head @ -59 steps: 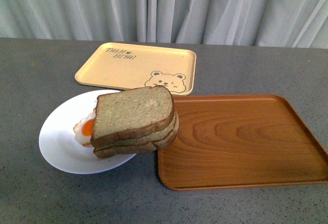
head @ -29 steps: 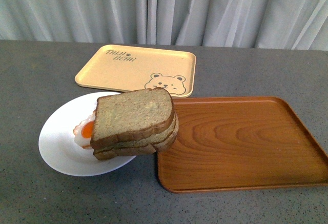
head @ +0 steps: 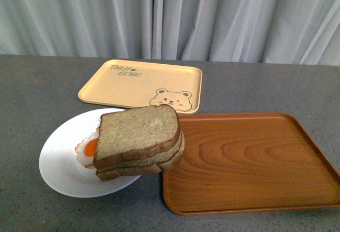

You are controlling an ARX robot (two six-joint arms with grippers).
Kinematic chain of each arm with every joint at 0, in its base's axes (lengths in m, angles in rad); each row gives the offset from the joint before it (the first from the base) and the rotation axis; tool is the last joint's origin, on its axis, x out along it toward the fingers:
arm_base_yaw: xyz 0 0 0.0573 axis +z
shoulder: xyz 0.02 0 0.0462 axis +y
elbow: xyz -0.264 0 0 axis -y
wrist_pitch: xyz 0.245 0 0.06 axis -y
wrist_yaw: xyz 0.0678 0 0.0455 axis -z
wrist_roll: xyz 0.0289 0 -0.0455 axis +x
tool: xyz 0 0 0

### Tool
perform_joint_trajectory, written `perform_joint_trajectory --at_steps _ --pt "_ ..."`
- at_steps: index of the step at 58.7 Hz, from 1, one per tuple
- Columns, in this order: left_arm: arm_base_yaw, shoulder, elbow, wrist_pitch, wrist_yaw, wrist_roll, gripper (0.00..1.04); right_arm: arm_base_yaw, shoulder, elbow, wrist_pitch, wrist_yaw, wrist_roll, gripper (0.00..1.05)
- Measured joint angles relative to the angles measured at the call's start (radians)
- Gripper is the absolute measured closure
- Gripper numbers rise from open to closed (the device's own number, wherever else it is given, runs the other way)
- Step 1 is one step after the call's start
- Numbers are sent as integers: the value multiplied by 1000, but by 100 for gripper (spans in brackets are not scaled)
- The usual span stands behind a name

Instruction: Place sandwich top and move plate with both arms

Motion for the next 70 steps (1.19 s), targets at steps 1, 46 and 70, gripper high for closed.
perform_joint_trajectory --at_steps 1,46,70 --pt "0 0 0 0 0 0 9 0 -5 0 -5 0 0 103" --pt "0 0 0 0 0 0 9 0 -201 0 -206 -2 -2 95" --pt "23 254 171 -341 204 -209 9 0 -201 0 -206 -2 -2 23"
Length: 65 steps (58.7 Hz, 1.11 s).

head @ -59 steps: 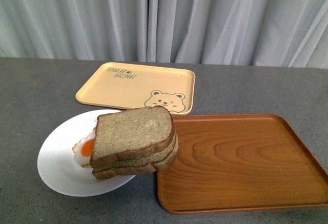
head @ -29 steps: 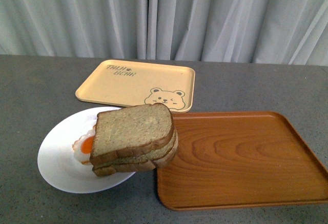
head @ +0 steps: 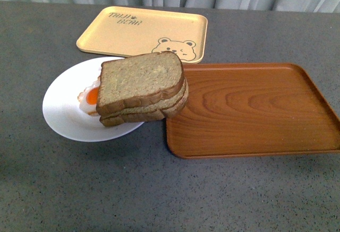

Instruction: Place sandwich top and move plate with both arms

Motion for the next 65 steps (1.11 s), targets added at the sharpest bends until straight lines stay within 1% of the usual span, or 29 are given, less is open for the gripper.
perform_joint_trajectory --at_steps 3,4,6,9,15,21,27,33,40,50,56,65 --pt "3 127 48 -3 14 -98 9 0 0 0 0 0 0 14" --pt "6 172 63 13 21 -119 9 0 0 0 0 0 0 11" --pt "15 240 85 56 31 -152 9 0 0 0 0 0 0 8" --pt "30 372 131 159 21 -193 9 0 0 0 0 0 0 9" --pt "53 597 194 330 14 -245 9 0 0 0 0 1 0 9" --pt "73 815 233 470 -14 -279 9 0 0 0 0 0 0 9" --pt "87 995 238 561 -16 -322 9 0 0 0 0 1 0 9" --pt "87 1090 233 629 -3 -360 9 0 0 0 0 0 0 9" --pt "72 1191 203 723 -2 -409 9 0 0 0 0 0 0 9" --pt "34 1322 189 846 -35 -456 9 0 0 0 0 1 0 9" --pt "-13 1423 192 919 -67 -502 9 0 0 0 0 1 0 9" --pt "-80 1526 229 954 -98 -561 9 0 0 0 0 0 0 9"
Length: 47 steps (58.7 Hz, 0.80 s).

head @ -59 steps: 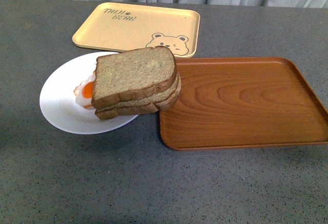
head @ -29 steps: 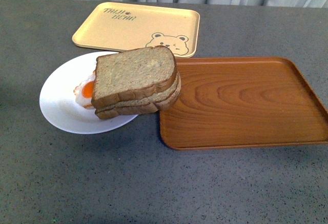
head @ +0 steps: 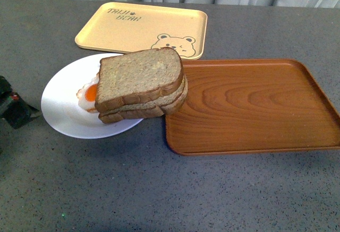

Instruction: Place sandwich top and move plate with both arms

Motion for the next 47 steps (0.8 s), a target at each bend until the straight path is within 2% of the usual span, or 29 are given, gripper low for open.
perform_joint_trajectory --at_steps 13,42,47 --pt "-72 96 76 35 -29 -76 9 0 0 0 0 0 0 9" --pt "-121 192 211 37 -40 -229 9 0 0 0 0 0 0 9" --pt "-126 208 209 66 -42 -256 20 0 0 0 0 0 0 9"
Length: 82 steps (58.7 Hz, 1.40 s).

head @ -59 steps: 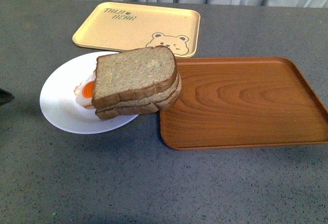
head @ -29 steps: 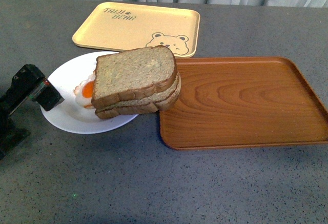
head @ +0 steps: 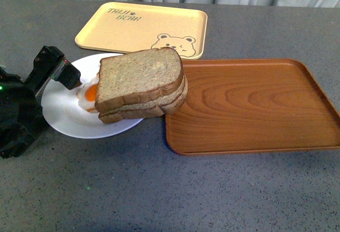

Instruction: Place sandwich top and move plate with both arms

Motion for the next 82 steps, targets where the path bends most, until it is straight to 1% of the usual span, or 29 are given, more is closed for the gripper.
perform_joint_trajectory --at_steps 14,16,21,23,28,30,38,59,73,82 --pt "-6 37 -28 58 2 -48 58 0 0 0 0 0 0 9" --pt "-6 40 -32 63 7 -54 61 0 0 0 0 0 0 9" --pt "-7 50 -47 86 11 -69 76 0 0 0 0 0 0 9" --pt "-7 53 -52 91 15 -73 79 0 0 0 0 0 0 9" --pt "-7 59 -68 115 23 -85 93 0 0 0 0 0 0 9" --pt "-7 59 -72 124 32 -92 96 0 0 0 0 0 0 9" --pt "-6 59 -94 173 50 -123 102 0 0 0 0 0 0 9" --pt "-5 32 -169 275 68 -175 102 0 0 0 0 0 0 9" --pt "-13 -15 -203 277 65 -199 102 0 0 0 0 0 0 9" --pt "-23 -71 -206 236 66 -200 102 0 0 0 0 0 0 9"
